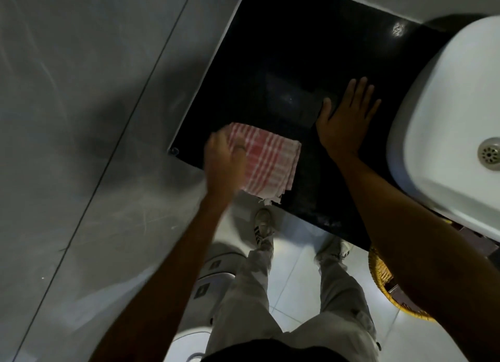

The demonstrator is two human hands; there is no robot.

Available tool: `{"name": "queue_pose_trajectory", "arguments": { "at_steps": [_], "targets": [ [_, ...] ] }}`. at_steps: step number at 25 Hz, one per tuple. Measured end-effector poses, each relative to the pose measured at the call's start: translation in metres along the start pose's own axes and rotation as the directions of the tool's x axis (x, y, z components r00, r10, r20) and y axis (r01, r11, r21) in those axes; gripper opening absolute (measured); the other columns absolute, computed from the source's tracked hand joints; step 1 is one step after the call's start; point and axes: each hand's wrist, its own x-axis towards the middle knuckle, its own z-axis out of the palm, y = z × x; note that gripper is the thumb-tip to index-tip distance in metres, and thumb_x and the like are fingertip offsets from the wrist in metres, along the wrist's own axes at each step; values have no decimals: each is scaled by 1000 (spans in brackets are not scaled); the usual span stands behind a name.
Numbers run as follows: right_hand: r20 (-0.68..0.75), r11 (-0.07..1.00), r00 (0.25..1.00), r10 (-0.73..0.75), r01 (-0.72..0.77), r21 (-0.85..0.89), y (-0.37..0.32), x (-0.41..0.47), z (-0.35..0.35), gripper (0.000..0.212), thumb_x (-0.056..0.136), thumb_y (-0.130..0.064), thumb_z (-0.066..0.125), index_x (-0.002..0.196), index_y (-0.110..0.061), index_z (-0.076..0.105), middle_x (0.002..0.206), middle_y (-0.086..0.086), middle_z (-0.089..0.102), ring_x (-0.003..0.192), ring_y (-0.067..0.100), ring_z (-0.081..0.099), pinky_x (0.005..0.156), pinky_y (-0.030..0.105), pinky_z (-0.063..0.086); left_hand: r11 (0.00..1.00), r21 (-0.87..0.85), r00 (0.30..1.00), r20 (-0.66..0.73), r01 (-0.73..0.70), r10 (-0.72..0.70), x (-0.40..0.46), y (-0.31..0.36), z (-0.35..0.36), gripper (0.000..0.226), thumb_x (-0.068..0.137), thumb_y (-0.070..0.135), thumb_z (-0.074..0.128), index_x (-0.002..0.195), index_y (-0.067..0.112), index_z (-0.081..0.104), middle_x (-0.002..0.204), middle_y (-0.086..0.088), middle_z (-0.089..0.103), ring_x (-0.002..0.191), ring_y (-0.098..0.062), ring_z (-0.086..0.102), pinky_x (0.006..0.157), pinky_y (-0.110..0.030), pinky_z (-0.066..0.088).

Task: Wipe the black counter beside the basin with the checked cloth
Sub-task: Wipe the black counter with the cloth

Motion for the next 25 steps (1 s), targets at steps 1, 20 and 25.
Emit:
{"name": "queue_pose_trajectory", "arguments": {
  "at_steps": [1,20,25],
  "targets": [
    [2,1000,1000,0,0,8,-1,0,-1,75,104,-53,26,164,-9,22,173,17,20,161,37,15,130,60,8,995,98,998,61,-24,18,-20,1,20,73,99,50,48,160,12,32,166,-20,33,154,-36,31,127,-53,26],
    [-1,985,999,52,-51,162,1,5,-3,74,104,-56,27,161,-9,33,172,12,25,162,32,18,132,55,6,315,560,628,550,-767,551,189,65,68,71,102,42,32,166,13,17,174,-16,15,162,-40,12,132,-52,9],
    [-64,920,995,77,-47,390,5,-1,-9,70,105,-50,28,155,-4,43,166,17,37,159,32,26,132,51,8,117,335,332,709,-935,623,144,46,72,68,102,40,43,163,13,29,170,-16,28,159,-37,25,130,-56,18]
  ]
}}
